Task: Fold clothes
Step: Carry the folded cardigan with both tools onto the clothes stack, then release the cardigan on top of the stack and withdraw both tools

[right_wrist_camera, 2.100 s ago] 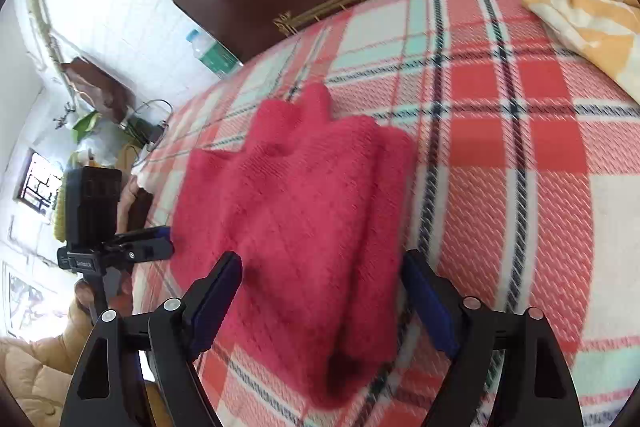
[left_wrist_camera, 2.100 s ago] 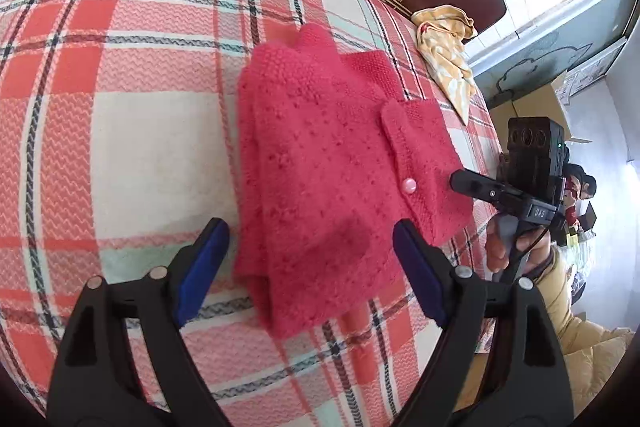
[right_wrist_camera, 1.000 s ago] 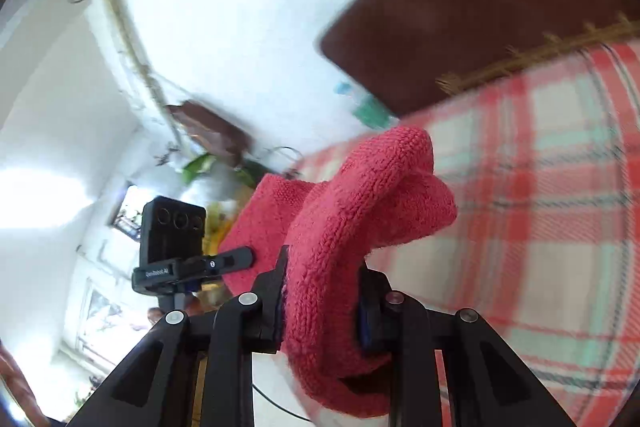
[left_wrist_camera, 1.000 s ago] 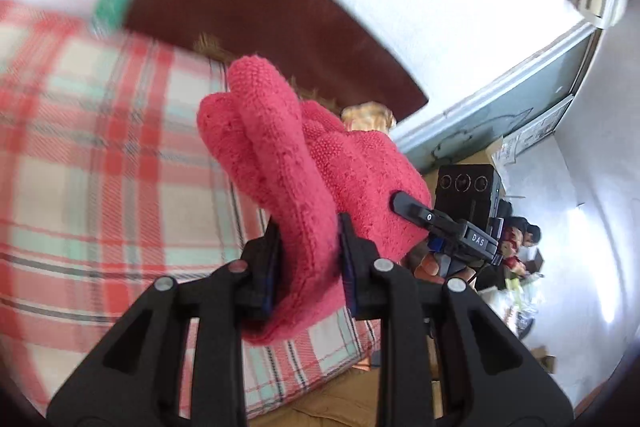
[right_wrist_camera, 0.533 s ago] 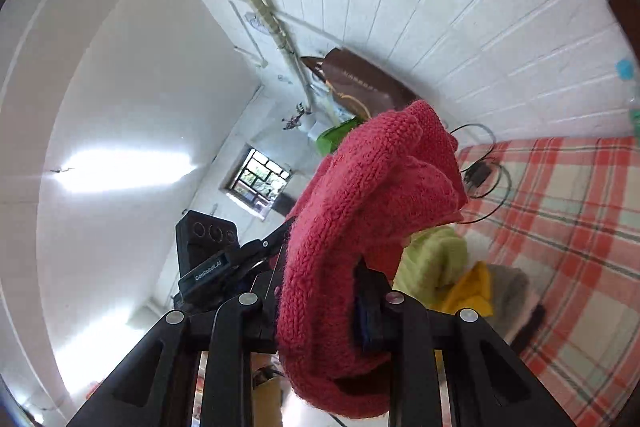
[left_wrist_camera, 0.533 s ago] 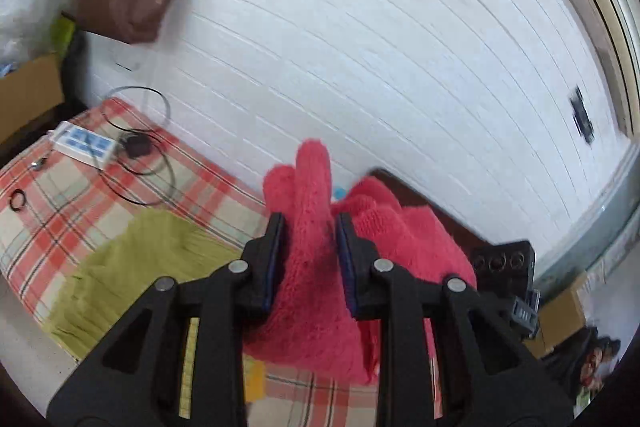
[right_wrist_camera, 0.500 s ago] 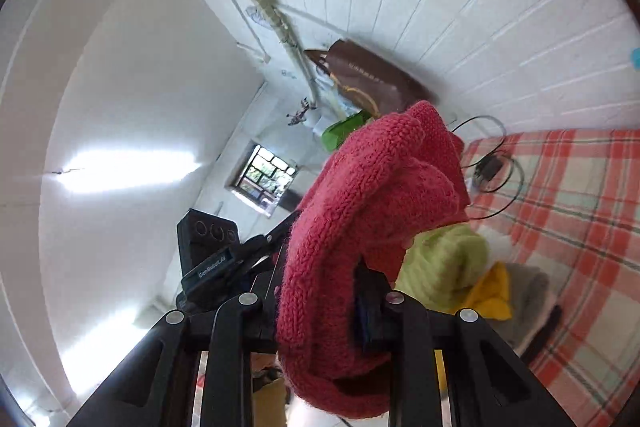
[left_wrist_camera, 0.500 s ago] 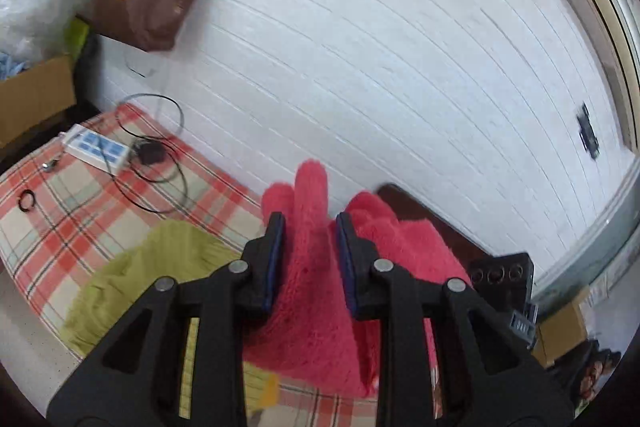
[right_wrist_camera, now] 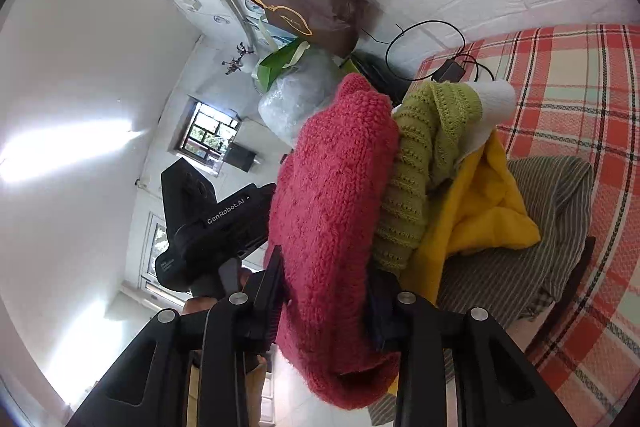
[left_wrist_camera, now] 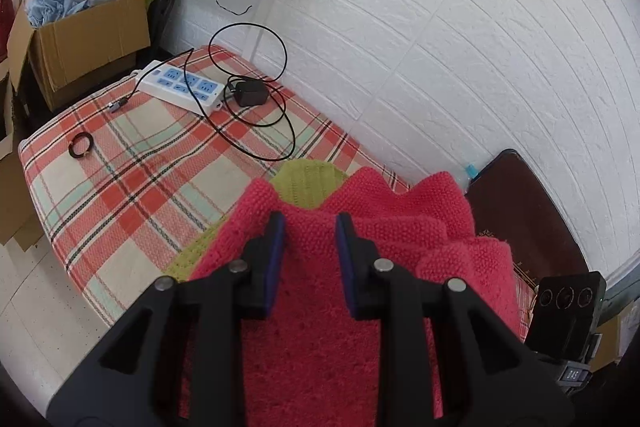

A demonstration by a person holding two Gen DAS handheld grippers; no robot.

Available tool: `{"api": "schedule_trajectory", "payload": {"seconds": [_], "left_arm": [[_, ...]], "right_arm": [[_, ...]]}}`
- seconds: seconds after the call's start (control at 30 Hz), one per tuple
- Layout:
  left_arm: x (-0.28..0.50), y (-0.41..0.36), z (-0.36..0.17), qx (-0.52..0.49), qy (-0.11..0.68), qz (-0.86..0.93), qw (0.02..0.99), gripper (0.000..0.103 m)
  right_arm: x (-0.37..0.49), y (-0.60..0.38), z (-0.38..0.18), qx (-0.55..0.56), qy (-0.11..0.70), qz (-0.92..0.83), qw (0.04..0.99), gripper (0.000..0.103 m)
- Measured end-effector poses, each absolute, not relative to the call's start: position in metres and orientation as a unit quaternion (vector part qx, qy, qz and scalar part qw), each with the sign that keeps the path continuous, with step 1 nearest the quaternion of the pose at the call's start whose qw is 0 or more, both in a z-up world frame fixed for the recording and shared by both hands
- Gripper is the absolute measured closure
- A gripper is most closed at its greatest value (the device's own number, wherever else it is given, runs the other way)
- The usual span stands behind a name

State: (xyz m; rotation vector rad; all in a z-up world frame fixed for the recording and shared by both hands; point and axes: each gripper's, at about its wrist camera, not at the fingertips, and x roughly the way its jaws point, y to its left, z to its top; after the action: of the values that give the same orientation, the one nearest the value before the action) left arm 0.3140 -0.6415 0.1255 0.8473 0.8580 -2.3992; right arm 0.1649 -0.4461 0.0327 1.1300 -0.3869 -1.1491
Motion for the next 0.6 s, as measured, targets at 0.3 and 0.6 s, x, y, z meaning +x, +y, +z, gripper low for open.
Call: {"api": "schedule_trajectory", "payload": {"seconds": [0.3, 0.6], "left_arm": [[0.340, -0.623, 0.151, 0.263, 0.311, -0.889, 0.210, 0.060], [0.381, -0.566, 0.169, 0.206, 0.248, -0.914, 0.245, 0.014]], "right_arm": [[0.154, -0.430, 0.062, 0.470, -0.134, -0.551, 0.677, 0.055], [0.171, -0.396, 0.087, 0.402, -0.047, -0.616, 0.676, 0.049]]}}
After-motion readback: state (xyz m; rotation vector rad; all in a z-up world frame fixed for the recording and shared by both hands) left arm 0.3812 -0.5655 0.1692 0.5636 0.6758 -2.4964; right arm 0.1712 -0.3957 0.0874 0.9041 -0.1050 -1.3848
